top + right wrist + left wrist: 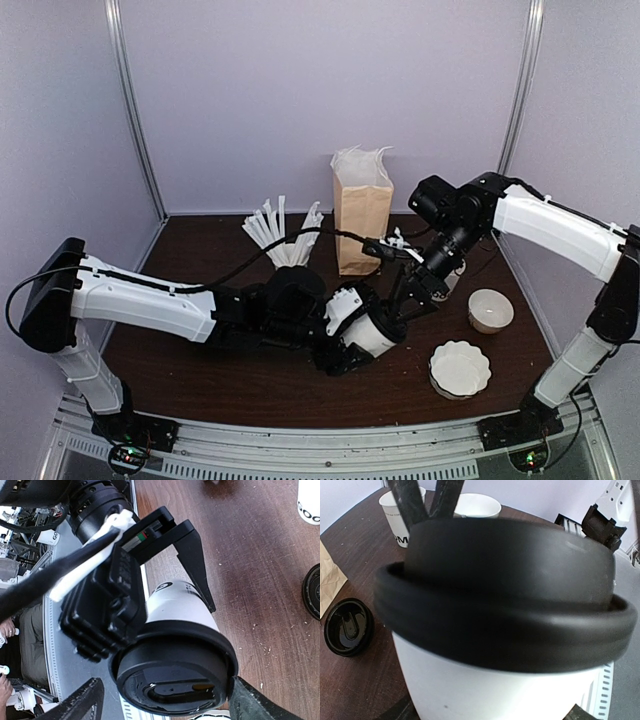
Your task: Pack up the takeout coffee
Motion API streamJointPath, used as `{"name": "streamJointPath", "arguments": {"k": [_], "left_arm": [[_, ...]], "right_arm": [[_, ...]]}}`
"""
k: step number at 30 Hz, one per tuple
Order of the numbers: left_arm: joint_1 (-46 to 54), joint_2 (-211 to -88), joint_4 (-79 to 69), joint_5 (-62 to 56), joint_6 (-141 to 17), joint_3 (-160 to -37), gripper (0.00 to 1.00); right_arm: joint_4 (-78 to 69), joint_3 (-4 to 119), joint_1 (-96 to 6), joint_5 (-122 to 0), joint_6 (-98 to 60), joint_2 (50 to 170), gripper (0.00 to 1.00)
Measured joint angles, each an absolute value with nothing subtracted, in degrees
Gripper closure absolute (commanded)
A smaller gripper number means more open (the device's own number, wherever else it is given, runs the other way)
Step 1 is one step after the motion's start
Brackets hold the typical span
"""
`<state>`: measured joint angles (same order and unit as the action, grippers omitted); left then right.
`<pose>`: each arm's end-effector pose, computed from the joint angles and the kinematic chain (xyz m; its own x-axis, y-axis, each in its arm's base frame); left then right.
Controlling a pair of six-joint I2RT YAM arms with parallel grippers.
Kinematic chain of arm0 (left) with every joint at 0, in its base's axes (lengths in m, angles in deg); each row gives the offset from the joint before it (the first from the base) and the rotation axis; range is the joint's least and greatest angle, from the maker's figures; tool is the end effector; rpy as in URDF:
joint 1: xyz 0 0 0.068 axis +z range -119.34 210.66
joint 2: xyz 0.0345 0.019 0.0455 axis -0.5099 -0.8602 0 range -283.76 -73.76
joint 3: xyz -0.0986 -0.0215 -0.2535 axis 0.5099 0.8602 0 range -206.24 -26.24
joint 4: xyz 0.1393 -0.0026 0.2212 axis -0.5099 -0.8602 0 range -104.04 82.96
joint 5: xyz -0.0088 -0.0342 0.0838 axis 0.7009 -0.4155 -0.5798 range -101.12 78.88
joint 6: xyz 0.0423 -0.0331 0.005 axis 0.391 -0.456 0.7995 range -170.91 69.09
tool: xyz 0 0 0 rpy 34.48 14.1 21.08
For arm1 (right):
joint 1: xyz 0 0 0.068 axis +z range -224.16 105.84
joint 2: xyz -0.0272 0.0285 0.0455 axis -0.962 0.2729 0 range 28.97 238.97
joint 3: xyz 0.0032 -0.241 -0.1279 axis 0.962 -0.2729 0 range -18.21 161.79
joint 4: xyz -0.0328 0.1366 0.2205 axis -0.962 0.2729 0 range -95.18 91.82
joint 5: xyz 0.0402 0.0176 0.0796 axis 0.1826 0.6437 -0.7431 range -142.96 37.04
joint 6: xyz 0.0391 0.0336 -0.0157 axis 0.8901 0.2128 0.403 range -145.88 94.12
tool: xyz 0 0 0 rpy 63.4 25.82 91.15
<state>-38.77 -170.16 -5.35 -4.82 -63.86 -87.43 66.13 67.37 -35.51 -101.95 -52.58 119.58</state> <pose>0.1283 -0.3529 0.2233 -0.4049 0.4447 -0.7990 0.8947 0.3727 -0.2460 0.2137 0.2054 0.3212 -0.4312 -0.7226 -0.5404 -0.8314 0.0856 0.5490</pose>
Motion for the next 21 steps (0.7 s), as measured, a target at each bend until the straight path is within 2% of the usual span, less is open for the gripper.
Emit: {"name": "streamJointPath", "arguments": {"k": [14, 18, 21], "left_arm": [[-38.8, -170.2, -5.4, -4.6, -64.5, -87.4, 0.25], [-38.8, -170.2, -5.4, -5.1, -64.5, -87.4, 0.23], [-39.0, -170.2, -5.4, -6.7, -64.6, -87.4, 0.18]], "right_arm": [[65.5, 67.7, -34.7, -101.1, -52.2, 121.3, 0.18], [65.3, 67.7, -34.6, -100.7, -52.2, 121.3, 0.29], [65.1, 67.7, -34.6, -100.4, -52.5, 121.3, 0.32]]}}
